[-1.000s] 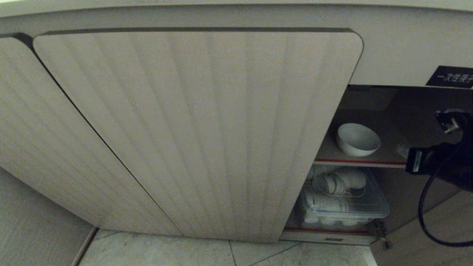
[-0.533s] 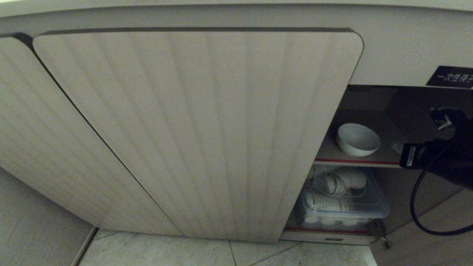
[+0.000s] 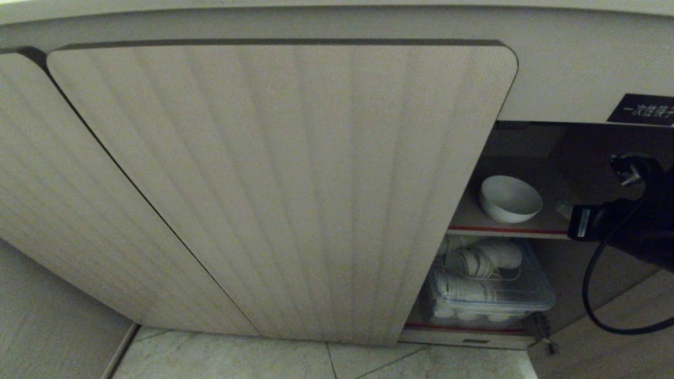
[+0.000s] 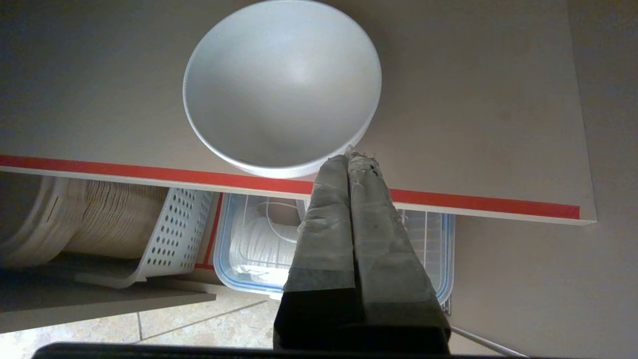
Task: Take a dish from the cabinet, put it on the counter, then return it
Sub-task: Take the bowl from the cabinet
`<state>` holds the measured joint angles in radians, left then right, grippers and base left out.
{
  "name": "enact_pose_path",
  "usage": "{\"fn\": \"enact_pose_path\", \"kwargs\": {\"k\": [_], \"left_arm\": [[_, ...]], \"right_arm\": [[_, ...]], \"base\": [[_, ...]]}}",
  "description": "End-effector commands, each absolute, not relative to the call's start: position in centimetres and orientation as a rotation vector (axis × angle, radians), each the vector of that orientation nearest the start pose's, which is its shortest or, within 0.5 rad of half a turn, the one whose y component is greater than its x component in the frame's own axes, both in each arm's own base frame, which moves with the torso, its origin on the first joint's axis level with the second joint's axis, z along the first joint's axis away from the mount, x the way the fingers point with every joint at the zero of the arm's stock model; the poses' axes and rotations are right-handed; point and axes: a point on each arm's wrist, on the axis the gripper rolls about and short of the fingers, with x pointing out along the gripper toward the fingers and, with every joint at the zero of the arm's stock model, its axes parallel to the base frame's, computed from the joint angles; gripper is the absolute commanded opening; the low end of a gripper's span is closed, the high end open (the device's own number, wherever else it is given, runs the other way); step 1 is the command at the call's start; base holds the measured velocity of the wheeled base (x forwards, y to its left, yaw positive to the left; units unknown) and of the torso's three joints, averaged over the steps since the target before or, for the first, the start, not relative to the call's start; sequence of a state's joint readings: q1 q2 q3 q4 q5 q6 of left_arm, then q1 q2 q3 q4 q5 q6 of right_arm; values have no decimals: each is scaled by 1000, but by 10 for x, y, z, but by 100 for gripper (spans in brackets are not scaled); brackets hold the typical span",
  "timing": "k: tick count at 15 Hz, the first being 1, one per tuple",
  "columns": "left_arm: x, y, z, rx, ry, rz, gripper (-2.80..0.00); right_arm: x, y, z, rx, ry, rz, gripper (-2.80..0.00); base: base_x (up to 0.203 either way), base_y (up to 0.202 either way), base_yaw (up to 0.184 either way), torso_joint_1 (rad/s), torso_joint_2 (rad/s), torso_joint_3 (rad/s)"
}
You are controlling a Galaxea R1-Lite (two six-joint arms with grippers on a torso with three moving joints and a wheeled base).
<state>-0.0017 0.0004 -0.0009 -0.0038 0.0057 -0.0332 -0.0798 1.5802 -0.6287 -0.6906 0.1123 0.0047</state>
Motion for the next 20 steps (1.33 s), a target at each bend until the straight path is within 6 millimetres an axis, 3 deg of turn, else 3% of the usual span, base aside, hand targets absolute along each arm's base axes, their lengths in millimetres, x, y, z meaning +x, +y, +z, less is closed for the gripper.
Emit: {"fn": "enact_pose_path", "kwargs": {"k": [1, 12, 13, 20], "left_arm": [[-23, 0, 76, -34, -6, 4, -280], [-23, 0, 76, -34, -5, 5, -280], [-23, 0, 76, -34, -6, 5, -280], [-23, 0, 76, -34, -6, 4, -280]], "right_arm": [[263, -18, 178, 27, 246, 32, -280], [269, -19, 179, 39, 217, 31, -280], [271, -19, 181, 50, 204, 30, 0], [277, -18, 185, 66, 146, 34, 0]], "base": [[0, 0, 0, 0, 0, 0], [0, 0, 0, 0, 0, 0], [0, 0, 0, 0, 0, 0], [0, 0, 0, 0, 0, 0]]}}
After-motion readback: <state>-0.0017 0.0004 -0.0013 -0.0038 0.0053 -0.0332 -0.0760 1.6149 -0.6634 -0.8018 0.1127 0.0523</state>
